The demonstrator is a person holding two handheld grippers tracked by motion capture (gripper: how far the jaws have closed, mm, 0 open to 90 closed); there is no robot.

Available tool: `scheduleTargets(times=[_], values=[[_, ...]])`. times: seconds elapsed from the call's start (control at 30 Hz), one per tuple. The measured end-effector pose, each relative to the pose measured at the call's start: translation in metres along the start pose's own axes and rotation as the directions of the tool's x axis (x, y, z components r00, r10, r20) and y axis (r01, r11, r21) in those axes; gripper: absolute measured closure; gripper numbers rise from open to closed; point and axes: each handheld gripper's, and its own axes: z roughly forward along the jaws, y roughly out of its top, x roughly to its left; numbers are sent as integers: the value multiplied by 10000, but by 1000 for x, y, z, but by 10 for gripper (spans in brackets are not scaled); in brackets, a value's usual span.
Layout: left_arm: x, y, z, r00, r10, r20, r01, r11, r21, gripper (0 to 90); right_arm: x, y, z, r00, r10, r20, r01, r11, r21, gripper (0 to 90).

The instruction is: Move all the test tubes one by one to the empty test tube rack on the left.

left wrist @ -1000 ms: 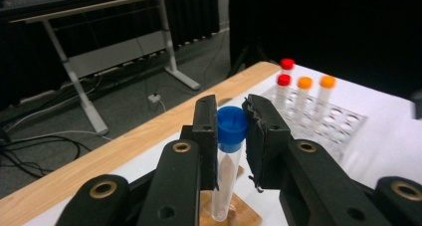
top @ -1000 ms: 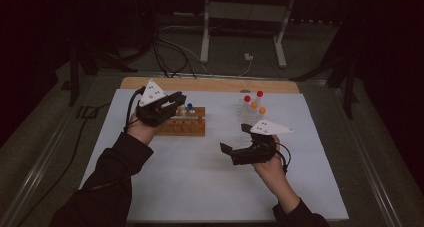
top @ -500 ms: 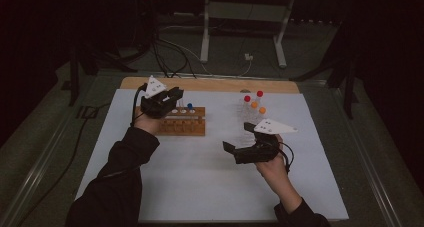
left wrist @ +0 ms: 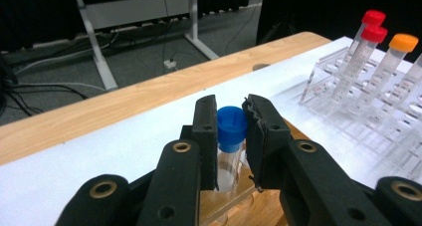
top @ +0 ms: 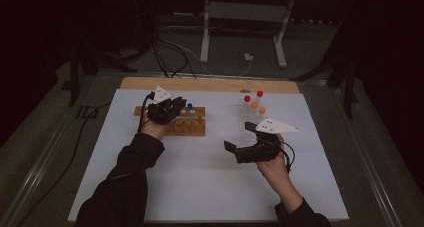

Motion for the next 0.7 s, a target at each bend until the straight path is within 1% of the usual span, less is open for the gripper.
scheduleTargets(times=[0.03, 0.13, 0.2, 0.27, 0.3, 0.4, 0.53, 0.6, 0.67, 0.7], values=[[0, -1, 1, 9999, -96, 38, 96, 10000, 1, 771, 0, 0, 0, 10000, -9, 2, 9, 10000, 10, 0], [0, -4, 3, 10000, -6, -88, 6, 10000, 88, 771, 0, 0, 0, 10000, -4, -22, 4, 10000, 5, 0], [1, -6, 3, 9999, -47, -164, 48, 10000, 76, 771, 0, 0, -1, 10000, -19, 17, 19, 10000, -10, 0], [2, -7, 4, 9998, -172, -110, 174, 9998, 136, 770, 0, 0, -1, 10000, 11, -11, -11, 10000, -42, 0], [2, -8, 4, 9998, -116, -138, 118, 9998, 152, 770, 0, 0, -1, 10000, 19, -3, -19, 10000, -50, 0], [2, -9, 4, 9997, -232, -105, 233, 9997, 104, 770, -1, 1, -3, 10000, 71, -12, -71, 9999, -117, 0], [4, -9, 5, 9995, -291, -76, 292, 9994, 210, 769, -3, 2, -5, 9997, 215, -94, -217, 9995, -220, 0], [4, -8, 5, 9998, -218, -43, 219, 9994, 257, 769, -4, 3, -7, 9997, 218, -119, -222, 9993, -304, 0], [3, -7, 6, 9997, -248, 53, 246, 9990, 361, 768, -6, 4, -9, 9997, 143, -175, -149, 9992, -363, 0], [3, -6, 5, 9997, -216, 60, 214, 9988, 432, 767, -6, 5, -10, 9998, 134, -166, -139, 9994, -307, 0]])
